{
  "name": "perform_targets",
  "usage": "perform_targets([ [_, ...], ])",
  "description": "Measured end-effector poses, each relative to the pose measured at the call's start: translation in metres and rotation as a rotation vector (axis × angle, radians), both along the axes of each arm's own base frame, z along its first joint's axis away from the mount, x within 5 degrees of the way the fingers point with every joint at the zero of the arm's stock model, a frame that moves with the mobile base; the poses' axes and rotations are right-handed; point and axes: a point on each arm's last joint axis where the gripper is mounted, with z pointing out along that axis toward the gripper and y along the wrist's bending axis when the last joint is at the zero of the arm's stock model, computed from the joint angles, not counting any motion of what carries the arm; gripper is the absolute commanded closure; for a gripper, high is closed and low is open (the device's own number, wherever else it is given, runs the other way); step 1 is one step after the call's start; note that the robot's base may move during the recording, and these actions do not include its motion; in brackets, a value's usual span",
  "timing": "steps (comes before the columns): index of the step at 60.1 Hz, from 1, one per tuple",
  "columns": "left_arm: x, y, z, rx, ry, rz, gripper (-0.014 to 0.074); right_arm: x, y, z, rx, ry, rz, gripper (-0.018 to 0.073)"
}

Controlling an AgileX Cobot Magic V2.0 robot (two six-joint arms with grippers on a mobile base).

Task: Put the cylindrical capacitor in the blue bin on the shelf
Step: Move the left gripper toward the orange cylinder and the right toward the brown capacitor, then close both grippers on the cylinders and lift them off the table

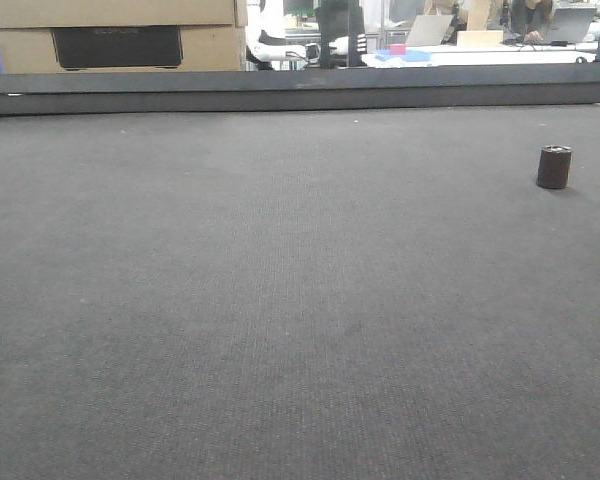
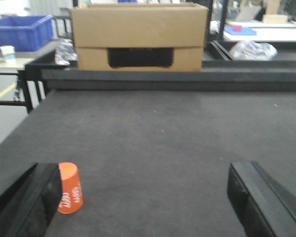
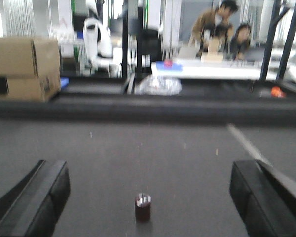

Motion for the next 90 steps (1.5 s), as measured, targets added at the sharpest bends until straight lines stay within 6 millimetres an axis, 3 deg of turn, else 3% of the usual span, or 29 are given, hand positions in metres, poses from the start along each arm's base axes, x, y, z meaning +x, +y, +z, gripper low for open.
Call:
perform_targets([
  [15, 0.000, -0.001, 0.000, 0.000, 0.002, -0.011, -0.0005, 0.088, 0.001, -0.068, -0.013, 0.237, -0.017, -0.0009],
  [30, 0.000, -0.001, 0.000, 0.000, 0.002, -0.011, -0.0005, 0.150, 0.001, -0.134, -0.031, 0.176, -0.045, -0.0009],
  [42, 0.000, -0.001, 0.000, 0.000, 0.002, -0.011, -0.0005, 0.197, 0.002, -0.157, -0.034, 0.169, -0.048, -0.0009],
  [53, 0.000, -0.001, 0.000, 0.000, 0.002, -0.011, -0.0005, 0.241, 0.002, -0.165, -0.032, 0.147, -0.051, -0.0009],
  [62, 0.000, -0.001, 0.000, 0.000, 0.002, -0.011, -0.0005, 0.263, -0.003, -0.179, -0.030, 0.169, -0.065, -0.0009],
  [80, 0.000, -0.001, 0.000, 0.000, 0.002, -0.011, -0.0005, 0.276, -0.004, -0.210, -0.045, 0.238, -0.052, -0.0008],
  [85, 0.000, -0.001, 0.000, 0.000, 0.002, -0.011, -0.0005, 0.278, -0.003, -0.213, -0.053, 0.241, -0.042, 0.0047],
  [90, 0.000, -0.001, 0.000, 0.000, 0.002, -0.011, -0.0005, 0.279, -0.003, -0.217, -0.055, 0.247, -0.039, 0.0177],
])
